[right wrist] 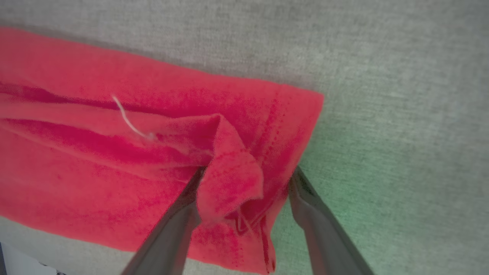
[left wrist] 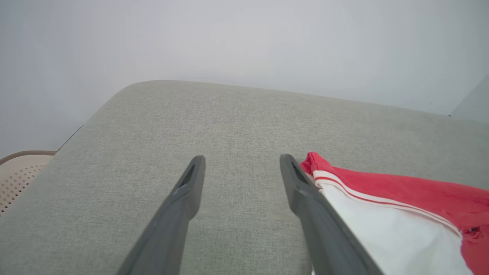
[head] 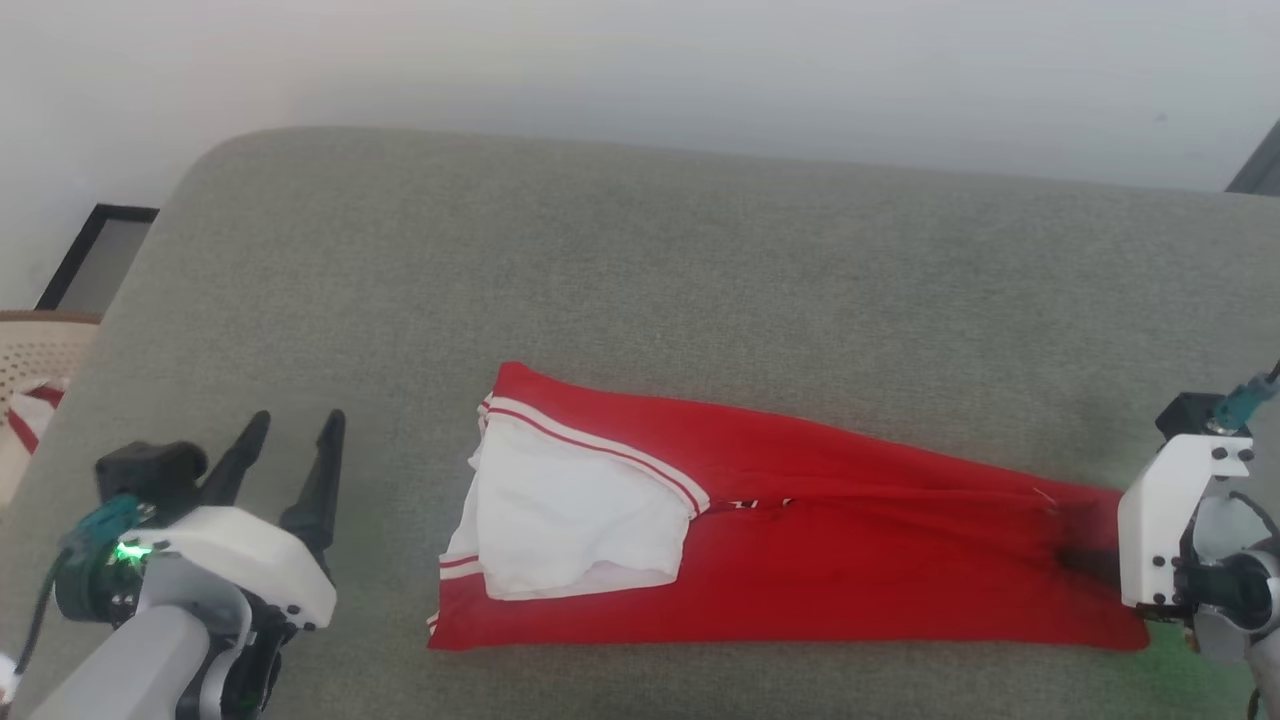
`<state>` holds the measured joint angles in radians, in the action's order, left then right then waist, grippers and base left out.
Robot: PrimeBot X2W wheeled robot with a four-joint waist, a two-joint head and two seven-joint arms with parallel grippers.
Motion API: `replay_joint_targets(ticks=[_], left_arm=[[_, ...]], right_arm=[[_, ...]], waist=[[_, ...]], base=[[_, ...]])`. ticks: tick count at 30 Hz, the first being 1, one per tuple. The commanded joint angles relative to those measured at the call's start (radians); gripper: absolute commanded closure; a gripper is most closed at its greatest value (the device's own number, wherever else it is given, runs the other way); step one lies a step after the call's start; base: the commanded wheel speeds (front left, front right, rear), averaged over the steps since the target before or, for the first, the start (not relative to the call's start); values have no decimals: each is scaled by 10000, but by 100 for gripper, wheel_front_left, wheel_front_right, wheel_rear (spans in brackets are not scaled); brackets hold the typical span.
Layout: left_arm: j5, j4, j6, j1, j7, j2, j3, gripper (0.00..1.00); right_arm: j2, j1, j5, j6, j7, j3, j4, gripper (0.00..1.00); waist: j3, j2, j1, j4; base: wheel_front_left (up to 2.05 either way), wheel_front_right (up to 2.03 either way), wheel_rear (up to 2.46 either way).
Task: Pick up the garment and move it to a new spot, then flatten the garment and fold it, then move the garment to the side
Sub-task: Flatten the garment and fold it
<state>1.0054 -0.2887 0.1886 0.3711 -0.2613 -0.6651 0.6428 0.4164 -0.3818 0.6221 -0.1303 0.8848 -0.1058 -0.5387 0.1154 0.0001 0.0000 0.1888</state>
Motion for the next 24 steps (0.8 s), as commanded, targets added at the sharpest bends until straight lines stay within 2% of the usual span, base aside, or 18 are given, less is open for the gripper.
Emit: replay_joint_targets(ticks=[1, 4, 11, 18, 24], left_arm=[[-485, 48, -170, -353, -41, 253, -657, 0], [-1200, 61, -421, -1033, -41, 761, -1912, 0], [-2816, 243, -1445, -2024, -43, 1991, -4224, 0], [-3823, 176, -2202, -2408, -43, 2833, -5510, 0], [-4618, 140, -2698, -2345, -44, 3443, -6357, 0]], right_arm=[[-364, 76, 231, -11, 21, -294, -206, 100], [-306, 19, 431, -22, -174, -340, -318, 100], [-15, -203, 821, 0, -433, -280, -109, 100], [617, -334, 712, 7, -805, 120, -61, 100], [1280, -559, 142, 6, -1307, 921, -396, 100]], waist=[[81, -1, 0, 94], [158, -1, 0, 169], [291, -1, 0, 170], [366, -1, 0, 14], [493, -1, 0, -167]], base=[[0, 0, 0], [0, 0, 0], [0, 0, 0], [0, 0, 0], [0, 0, 0]])
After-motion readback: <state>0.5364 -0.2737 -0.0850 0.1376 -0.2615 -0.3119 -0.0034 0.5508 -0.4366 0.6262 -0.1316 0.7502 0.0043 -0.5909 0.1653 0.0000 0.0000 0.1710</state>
